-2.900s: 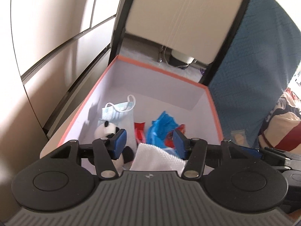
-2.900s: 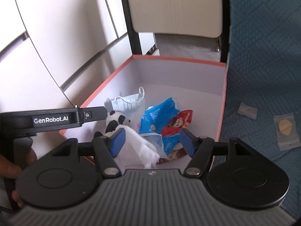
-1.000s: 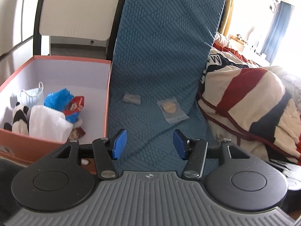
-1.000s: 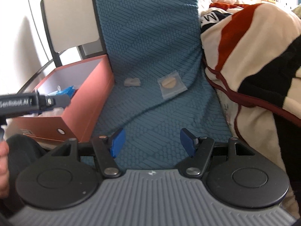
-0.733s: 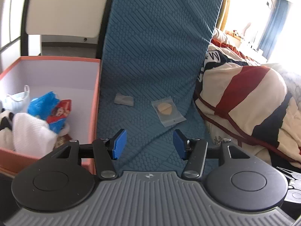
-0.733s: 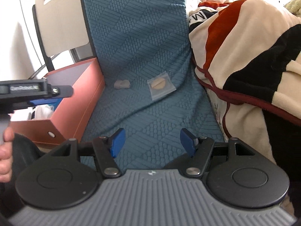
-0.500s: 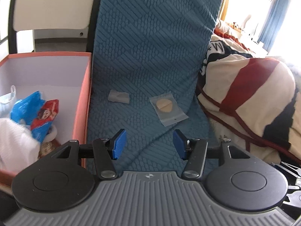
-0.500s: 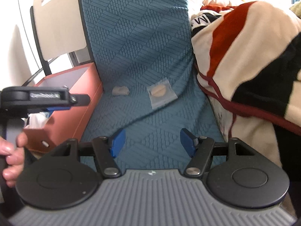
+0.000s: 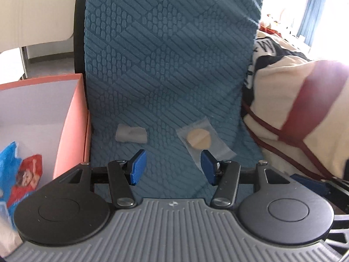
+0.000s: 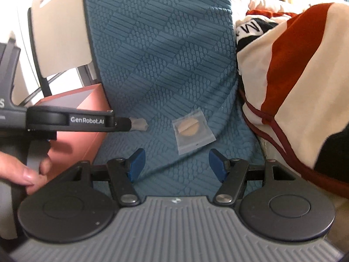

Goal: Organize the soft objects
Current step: 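Lower both open tools toward the two sponge packets on the cushion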

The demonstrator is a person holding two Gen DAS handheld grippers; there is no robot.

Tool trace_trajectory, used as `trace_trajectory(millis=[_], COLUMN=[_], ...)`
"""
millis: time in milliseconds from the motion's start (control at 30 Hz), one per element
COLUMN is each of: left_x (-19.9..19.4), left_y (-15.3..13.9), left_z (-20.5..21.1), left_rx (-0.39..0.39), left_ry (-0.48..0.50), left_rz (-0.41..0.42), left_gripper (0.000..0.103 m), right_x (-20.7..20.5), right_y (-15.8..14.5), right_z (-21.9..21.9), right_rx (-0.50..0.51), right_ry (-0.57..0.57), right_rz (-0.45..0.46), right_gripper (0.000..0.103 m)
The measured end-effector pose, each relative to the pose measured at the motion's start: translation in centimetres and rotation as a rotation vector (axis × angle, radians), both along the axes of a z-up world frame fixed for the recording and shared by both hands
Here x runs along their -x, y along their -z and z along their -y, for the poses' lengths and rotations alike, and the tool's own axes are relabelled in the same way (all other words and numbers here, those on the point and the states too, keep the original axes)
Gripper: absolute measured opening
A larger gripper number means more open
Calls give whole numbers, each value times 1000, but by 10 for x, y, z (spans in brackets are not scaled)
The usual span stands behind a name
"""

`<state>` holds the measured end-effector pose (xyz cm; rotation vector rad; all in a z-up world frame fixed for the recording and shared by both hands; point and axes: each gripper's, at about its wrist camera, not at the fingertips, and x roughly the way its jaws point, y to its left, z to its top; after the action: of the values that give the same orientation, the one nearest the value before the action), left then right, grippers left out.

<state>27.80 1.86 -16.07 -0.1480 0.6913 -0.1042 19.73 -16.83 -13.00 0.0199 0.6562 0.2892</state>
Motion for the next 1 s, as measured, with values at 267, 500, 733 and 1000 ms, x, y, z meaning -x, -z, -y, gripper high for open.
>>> trace_trajectory(millis=[267, 500, 733, 1000], left_x=[-35, -58, -93, -137], left_y=[15, 31, 41, 51], left_z=[-4, 1, -5, -16], left_rx=[27, 5, -25, -58], left_ry=[-27, -10, -30, -83], left_rz=[-16, -48, -98, -160], left_gripper=[61, 61, 61, 73], right_x=[-42, -81, -107, -140], right_y=[17, 33, 47, 61], right_z=[2, -1, -20, -45], right_rx=[35, 69, 111, 140], right_ry=[-13, -23, -63, -103], right_rz=[-11, -55, -83, -99], right_gripper=[67, 67, 67, 67])
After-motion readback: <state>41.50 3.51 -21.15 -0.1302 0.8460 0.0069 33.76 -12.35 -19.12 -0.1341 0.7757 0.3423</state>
